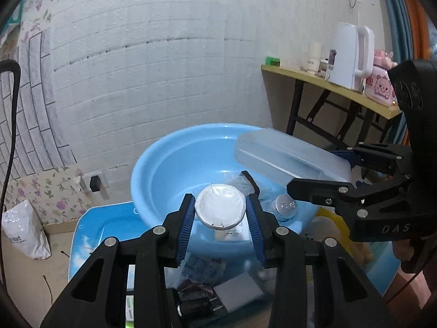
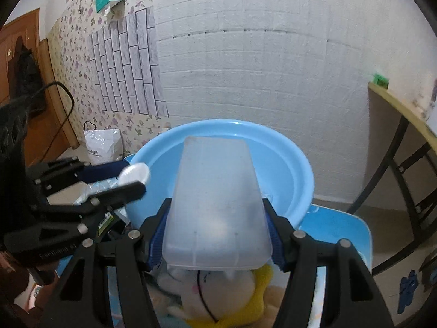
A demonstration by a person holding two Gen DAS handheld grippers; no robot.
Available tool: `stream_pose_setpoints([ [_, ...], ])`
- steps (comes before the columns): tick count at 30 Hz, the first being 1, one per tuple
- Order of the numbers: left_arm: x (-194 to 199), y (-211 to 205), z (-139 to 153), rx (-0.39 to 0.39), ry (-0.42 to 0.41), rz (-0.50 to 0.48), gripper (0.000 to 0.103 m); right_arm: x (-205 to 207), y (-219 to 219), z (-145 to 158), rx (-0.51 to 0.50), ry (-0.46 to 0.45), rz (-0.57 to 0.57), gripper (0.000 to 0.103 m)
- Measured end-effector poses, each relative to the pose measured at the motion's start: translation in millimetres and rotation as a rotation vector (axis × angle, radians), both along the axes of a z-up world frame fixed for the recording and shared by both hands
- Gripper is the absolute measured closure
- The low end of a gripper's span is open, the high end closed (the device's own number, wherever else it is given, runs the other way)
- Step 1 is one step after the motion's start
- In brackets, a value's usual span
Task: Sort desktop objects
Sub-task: 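Carry the white soap and clear box over the blue basin and release both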
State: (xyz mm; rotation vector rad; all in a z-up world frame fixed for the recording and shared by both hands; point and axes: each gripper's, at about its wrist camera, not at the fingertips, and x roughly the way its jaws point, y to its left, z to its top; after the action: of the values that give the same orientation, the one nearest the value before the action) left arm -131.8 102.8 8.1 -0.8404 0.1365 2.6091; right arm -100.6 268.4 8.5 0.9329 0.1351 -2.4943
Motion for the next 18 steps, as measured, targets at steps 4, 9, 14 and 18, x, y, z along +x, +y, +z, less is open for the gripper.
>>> stream_pose_setpoints([
  [4,-9,4,-7,-0.033,-0.009,0.036,0.041,-4,-2,0,0.044,0.041,-0.046,0.011],
  [9,-6,2,-6,-0.031,-0.004,0.045,0.038,1,5,1,0.027,0.044,-0.06,0.01],
  [14,4,-3,-2,-0.03,0.006,0.059,0.033,9,16,0,0.033,0.037,-0.079,0.01],
  [18,13,-6,-2,-0.044,0.009,0.068,0.032,20,26,0,0.024,0.031,-0.099,0.01],
])
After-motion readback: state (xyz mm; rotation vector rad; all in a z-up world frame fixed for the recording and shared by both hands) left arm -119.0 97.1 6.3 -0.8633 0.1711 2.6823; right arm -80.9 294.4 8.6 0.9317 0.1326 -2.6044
